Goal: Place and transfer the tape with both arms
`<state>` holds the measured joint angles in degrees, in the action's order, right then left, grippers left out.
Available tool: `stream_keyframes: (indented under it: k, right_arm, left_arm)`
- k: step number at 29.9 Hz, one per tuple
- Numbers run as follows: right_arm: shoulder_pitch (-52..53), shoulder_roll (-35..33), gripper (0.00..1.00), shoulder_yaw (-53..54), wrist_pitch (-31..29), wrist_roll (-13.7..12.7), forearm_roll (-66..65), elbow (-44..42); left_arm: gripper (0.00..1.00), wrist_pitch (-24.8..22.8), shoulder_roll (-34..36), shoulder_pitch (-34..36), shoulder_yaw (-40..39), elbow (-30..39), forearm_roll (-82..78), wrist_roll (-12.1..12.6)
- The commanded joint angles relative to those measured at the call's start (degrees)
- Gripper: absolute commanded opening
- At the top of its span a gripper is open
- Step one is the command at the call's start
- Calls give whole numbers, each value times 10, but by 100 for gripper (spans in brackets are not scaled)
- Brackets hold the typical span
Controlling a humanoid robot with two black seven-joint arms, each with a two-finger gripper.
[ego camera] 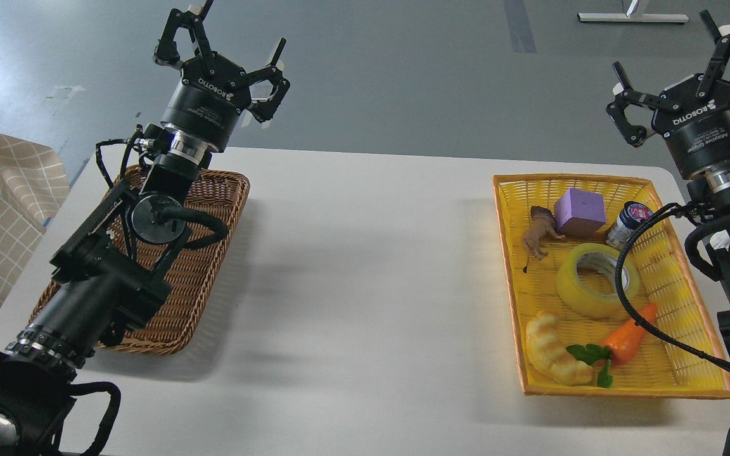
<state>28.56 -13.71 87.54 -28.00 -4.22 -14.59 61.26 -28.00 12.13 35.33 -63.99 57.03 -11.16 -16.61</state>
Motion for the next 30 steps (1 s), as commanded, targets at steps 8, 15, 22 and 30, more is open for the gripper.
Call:
stream_keyframes:
  k: [8,15,22,30]
  right_arm:
    - [0,-1,100,0,0,0,0,0]
    - [-3,0,100,0,0,0,0,1]
    - [-3,0,100,0,0,0,0,0]
    - [-3,0,100,0,0,0,0,1]
  left_arm:
    - [98,0,-1,0,-1,0,0,0]
    - [98,0,0,0,-1,0,0,0]
    - [98,0,-1,-1,-1,0,0,0]
    - [98,0,-1,0,-1,0,0,0]
